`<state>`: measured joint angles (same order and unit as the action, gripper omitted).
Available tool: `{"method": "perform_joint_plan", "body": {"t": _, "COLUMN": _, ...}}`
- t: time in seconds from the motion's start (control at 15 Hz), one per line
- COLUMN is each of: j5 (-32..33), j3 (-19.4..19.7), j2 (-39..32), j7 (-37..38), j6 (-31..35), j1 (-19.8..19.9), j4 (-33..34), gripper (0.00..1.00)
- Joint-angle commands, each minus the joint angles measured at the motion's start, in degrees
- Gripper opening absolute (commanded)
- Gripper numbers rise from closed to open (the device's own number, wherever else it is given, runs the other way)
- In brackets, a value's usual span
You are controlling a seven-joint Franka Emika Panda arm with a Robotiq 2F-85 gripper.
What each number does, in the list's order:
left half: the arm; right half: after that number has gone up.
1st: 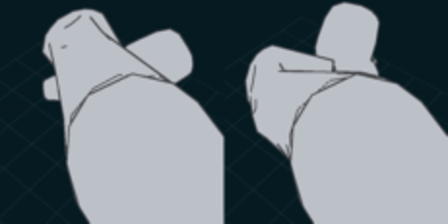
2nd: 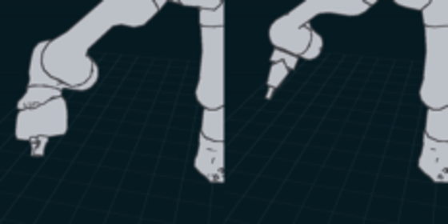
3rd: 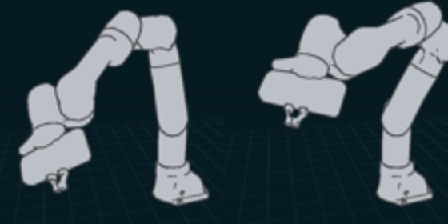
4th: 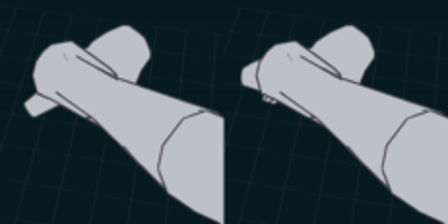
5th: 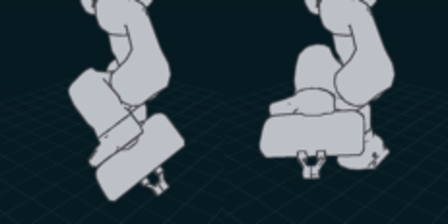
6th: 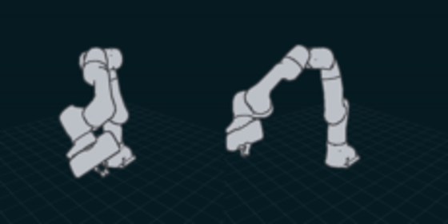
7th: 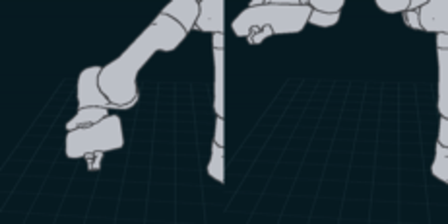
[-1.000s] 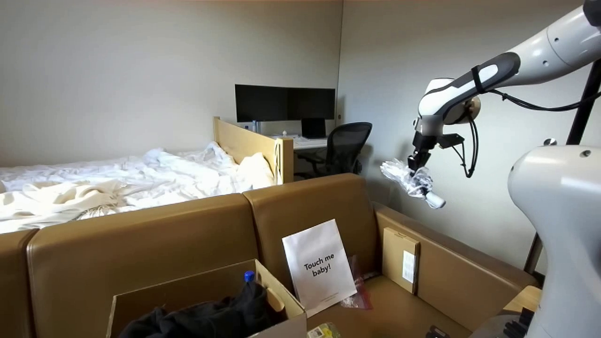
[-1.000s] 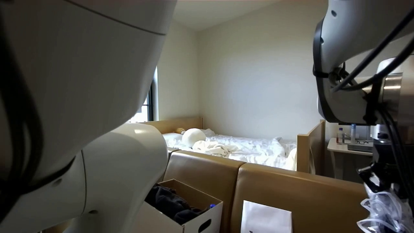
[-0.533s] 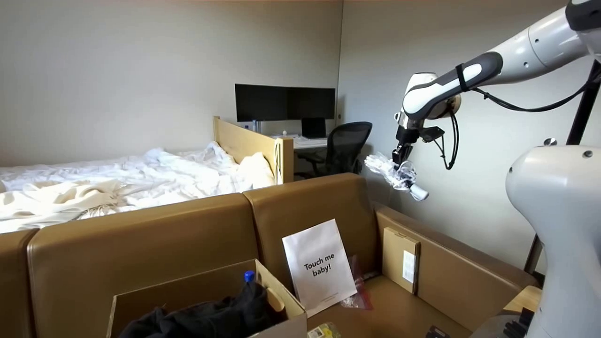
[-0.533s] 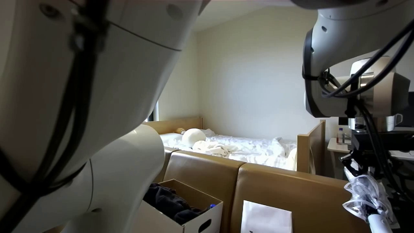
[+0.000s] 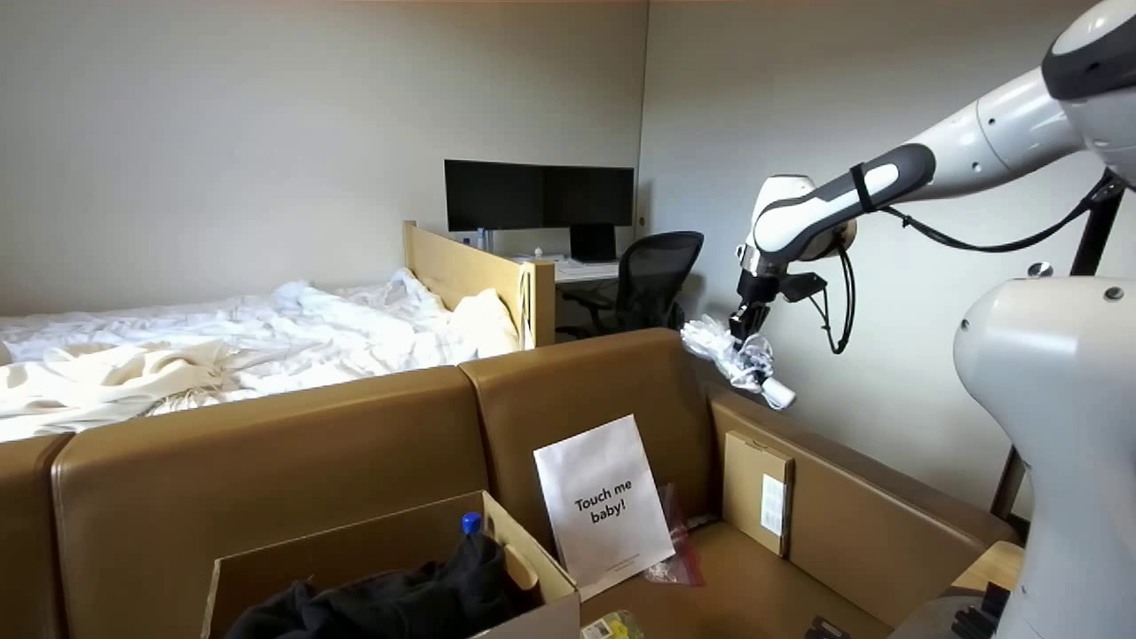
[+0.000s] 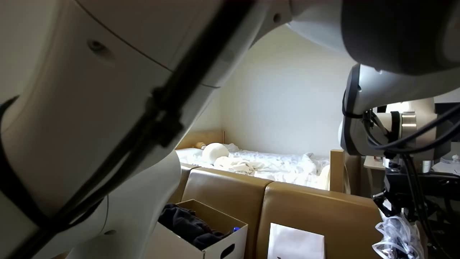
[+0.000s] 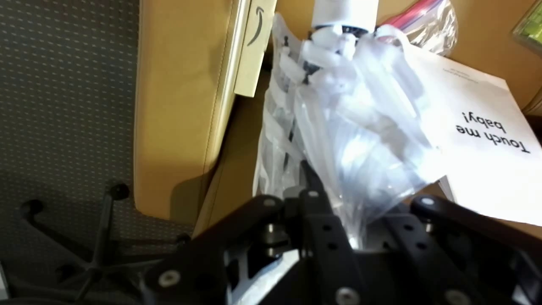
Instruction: Pick up the white object wrapped plastic and put it on the hand rest of the couch.
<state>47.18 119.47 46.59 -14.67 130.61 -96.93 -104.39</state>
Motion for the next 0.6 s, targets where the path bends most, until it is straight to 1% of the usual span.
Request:
{"method": "perform_joint_plan", "body": {"t": 0.0, "j5": 6.6, "j3": 2.2, "j2": 7.0, "j7": 4.9, "j6": 8.0, "j1": -3.8, "j4": 4.5, "gripper": 0.1}}
{"method": "perform_joint_plan", "body": {"t": 0.07, "j5": 9.7, "j3": 4.0, "j2": 7.7, "j7": 6.4, "j6": 10.5, "j1": -5.6, "j4": 5.6, "gripper": 0.1}}
{"method": "perform_joint_plan", "body": {"t": 0.13, "j5": 12.4, "j3": 5.5, "j2": 8.4, "j7": 7.7, "j6": 11.3, "j1": -7.1, "j4": 6.9, "gripper": 0.1}}
{"method": "perform_joint_plan", "body": {"t": 0.2, "j5": 15.1, "j3": 6.9, "j2": 8.7, "j7": 8.8, "j6": 10.4, "j1": -8.7, "j4": 8.4, "gripper": 0.1}}
{"method": "perform_joint_plan", "body": {"t": 0.33, "j5": 20.5, "j3": 8.4, "j2": 9.3, "j7": 9.1, "j6": 6.9, "j1": -10.9, "j4": 11.1, "gripper": 0.1}}
{"method": "perform_joint_plan", "body": {"t": 0.4, "j5": 22.3, "j3": 8.3, "j2": 9.7, "j7": 8.2, "j6": 5.1, "j1": -11.2, "j4": 11.8, "gripper": 0.1}}
{"method": "perform_joint_plan", "body": {"t": 0.53, "j5": 24.7, "j3": 7.0, "j2": 9.2, "j7": 4.4, "j6": -1.1, "j1": -10.8, "j4": 12.8, "gripper": 0.1}}
